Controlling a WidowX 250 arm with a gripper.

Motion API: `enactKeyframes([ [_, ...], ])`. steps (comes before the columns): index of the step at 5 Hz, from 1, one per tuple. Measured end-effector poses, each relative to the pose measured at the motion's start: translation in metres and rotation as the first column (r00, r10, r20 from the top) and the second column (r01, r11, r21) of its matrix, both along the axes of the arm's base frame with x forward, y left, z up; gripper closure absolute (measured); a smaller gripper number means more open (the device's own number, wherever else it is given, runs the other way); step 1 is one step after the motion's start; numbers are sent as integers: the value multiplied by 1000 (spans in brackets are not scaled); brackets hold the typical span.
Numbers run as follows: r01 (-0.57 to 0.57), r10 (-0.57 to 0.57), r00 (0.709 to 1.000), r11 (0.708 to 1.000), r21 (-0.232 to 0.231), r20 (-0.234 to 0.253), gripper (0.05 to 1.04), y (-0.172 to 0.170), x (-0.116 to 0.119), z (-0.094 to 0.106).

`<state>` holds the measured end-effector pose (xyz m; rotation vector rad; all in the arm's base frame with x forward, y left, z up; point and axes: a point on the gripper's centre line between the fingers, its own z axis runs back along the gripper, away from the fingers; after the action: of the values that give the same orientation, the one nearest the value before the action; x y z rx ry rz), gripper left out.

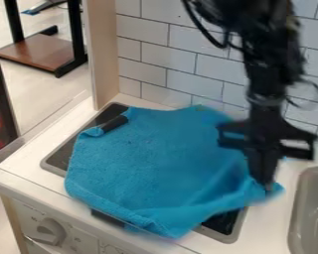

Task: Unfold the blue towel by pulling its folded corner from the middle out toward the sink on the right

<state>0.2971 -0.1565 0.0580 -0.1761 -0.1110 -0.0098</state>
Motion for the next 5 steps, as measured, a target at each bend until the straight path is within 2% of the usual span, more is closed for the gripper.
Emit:
enactKeyframes([
  [2, 29, -29, 1000, 1000, 11, 10, 1014, -11, -1, -12],
  [3, 26, -26, 1000, 999, 28, 13, 862, -8, 0, -14],
  [4, 19, -19, 1000, 999, 29, 6, 611, -8, -1, -13],
  [5, 20, -20, 1000, 999, 26, 16, 305, -7, -2, -6],
])
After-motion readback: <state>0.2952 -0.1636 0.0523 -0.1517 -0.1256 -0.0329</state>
